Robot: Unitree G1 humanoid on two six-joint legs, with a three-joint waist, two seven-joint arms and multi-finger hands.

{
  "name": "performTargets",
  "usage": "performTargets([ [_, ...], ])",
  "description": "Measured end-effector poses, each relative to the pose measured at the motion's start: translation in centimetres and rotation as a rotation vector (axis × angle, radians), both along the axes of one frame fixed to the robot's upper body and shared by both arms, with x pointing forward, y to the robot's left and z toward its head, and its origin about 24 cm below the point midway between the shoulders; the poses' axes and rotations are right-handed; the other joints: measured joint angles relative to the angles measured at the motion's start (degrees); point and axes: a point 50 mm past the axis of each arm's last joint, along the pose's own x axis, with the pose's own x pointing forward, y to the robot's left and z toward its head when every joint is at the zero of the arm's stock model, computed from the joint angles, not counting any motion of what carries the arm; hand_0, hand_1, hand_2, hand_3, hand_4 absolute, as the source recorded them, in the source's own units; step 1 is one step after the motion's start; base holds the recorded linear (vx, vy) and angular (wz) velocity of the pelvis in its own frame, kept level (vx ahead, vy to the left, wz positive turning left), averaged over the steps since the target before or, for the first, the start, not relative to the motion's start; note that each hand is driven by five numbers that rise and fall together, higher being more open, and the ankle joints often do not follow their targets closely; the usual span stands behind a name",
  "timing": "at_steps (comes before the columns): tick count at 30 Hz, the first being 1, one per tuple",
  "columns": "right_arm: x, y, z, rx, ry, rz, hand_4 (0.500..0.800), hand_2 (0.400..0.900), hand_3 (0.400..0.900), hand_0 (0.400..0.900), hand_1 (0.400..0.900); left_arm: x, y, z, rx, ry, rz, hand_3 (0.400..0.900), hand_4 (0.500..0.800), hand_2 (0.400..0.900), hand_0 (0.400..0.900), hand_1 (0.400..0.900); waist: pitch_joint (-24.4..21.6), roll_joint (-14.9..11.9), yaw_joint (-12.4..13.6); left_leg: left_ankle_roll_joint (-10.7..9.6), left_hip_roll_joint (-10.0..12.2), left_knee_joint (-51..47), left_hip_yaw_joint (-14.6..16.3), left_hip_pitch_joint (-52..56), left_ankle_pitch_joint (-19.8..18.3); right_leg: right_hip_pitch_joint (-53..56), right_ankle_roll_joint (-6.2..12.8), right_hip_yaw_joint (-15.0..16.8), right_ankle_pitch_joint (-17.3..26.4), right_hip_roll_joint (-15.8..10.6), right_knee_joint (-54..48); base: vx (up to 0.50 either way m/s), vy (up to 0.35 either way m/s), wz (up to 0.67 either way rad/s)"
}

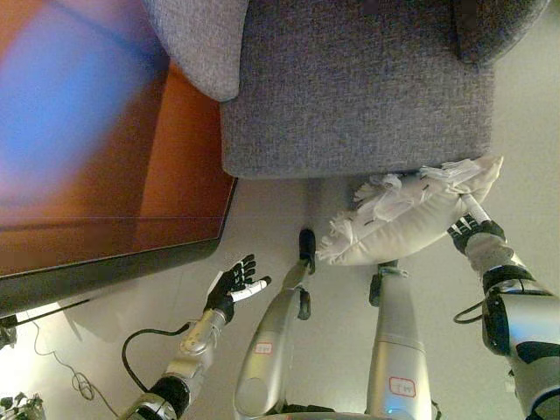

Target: Pick up the pillow and put it on the sofa.

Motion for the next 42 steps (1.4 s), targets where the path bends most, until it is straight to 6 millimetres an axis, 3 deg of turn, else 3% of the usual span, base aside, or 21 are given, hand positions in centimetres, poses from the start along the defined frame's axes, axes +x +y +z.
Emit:
performTargets([
  [26, -0.5, 0.2, -1.1, -0.049, 0.098, 0.085, 0.5, 0.4, 0.4, 0.4, 0.4, -0.8, 0.4, -0.2, -0.001, 0.005, 0.004, 0.9, 0.8, 0.9, 0.9, 0.9, 0.29, -0.4, 0.09, -0.31, 0.04, -1.14, -0.91, 2.18, 0.64, 2.2, -0.13, -0.53, 0.32, 0.17, -0.75, -0.01, 0.016, -0.03],
  [36, -2.0, 4.5, -6.9, 0.033, 0.106, 0.24, 0.5, 0.4, 0.4, 0.4, 0.4, -0.1, 1.0, 0.0, 0.009, 0.011, 0.033, 0.9, 0.8, 0.9, 0.9, 0.9, 2.36, -3.29, -0.47, 0.01, 2.19, -4.97, -1.17, 14.06, 0.06, 16.43, 0.42, -1.72, 2.35, 2.34, -9.45, -0.01, 0.005, -0.1],
  [42, -4.7, 7.3, -10.4, 0.074, 0.111, 0.335, 0.5, 0.4, 0.4, 0.4, 0.4, -0.1, 2.7, -0.7, 0.08, 0.084, 0.079, 0.9, 0.8, 0.9, 0.9, 0.9, 3.63, -5.34, -1.65, 0.82, 3.26, -7.75, -1.63, 21.87, -0.48, 27.04, 1.55, -2.38, 4.48, 3.68, -17.24, 0.06, -0.071, -0.03],
])
